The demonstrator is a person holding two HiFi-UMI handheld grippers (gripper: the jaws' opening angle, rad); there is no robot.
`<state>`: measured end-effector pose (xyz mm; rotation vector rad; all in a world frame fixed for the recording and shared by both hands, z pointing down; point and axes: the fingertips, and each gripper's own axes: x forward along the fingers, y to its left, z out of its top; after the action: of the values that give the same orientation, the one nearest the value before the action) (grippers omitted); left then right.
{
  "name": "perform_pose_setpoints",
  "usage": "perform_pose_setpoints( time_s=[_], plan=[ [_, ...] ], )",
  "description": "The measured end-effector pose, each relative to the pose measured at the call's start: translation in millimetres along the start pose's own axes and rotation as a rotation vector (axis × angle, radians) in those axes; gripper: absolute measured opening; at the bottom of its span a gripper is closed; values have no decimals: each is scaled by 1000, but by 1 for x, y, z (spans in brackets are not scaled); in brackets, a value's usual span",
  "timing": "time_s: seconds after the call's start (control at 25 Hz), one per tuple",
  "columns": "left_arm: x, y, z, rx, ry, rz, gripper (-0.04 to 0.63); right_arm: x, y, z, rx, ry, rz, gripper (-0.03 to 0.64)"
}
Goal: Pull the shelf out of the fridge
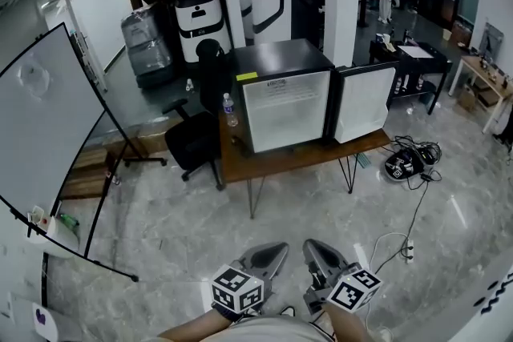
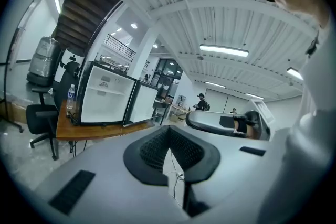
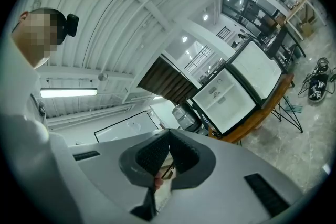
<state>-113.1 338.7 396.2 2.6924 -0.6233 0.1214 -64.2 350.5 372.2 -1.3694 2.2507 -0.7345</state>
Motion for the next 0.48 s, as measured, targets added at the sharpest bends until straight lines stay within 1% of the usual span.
perform_pose_setpoints(
  time_s=[0.2, 0.48],
  plan=[
    [16, 2, 2, 2, -8, 32, 6, -1, -12, 13, 12, -13, 21, 17],
    [43, 15, 10, 2, -6, 42, 6, 11, -33, 23, 42, -15, 28, 17]
  ],
)
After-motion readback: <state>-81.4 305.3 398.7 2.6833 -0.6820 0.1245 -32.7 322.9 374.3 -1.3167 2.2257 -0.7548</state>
